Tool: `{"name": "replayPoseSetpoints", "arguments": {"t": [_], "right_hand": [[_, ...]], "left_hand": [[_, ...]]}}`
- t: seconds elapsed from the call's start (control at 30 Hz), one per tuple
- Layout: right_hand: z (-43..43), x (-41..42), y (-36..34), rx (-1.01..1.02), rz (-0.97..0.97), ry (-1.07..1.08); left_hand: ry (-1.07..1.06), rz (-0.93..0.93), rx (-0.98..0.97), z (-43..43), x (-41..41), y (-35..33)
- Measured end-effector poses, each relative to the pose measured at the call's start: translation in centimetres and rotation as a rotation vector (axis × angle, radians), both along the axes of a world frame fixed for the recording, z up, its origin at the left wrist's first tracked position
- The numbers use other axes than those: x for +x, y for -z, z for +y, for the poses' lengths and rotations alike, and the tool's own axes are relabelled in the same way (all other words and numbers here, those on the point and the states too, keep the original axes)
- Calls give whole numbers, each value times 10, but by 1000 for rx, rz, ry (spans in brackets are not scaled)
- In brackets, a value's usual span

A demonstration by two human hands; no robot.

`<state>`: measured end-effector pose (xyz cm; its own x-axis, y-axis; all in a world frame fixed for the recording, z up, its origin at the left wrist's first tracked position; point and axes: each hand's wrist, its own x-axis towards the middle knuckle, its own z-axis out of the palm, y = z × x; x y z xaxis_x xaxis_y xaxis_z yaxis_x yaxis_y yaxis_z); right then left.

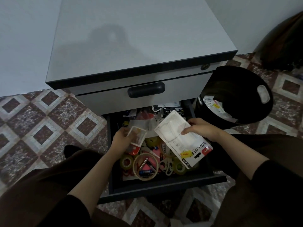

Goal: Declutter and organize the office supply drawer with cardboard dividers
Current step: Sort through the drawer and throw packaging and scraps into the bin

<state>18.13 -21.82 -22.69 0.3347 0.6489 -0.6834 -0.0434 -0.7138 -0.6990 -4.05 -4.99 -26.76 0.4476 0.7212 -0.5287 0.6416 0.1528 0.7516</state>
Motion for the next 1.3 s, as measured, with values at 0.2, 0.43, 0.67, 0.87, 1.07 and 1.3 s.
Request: {"name": "replayPoseSetpoints", "arguments": {"t": [0.2,0.43,0.67,0.87,1.07,1.3], "right_hand": [[-5,0,3,-6,18,0],[-8,7,-14,3,11,65],[-46,39,-53,-5,-170,70],[-97,81,-82,41,-258,199],[-144,118,-99,48,-299,503],[-171,143,-85,128,-245,793]], "left_hand": [[-203,-235,-332,7,-2,-13],[60,-100,-256,-20,19,-30],[191,-42,-173,-51,57,-57],[237,-138,-278,-86,105,-86],[339,-184,-285,-115,166,-101],[295,-178,-258,-138,239,-90]]}}
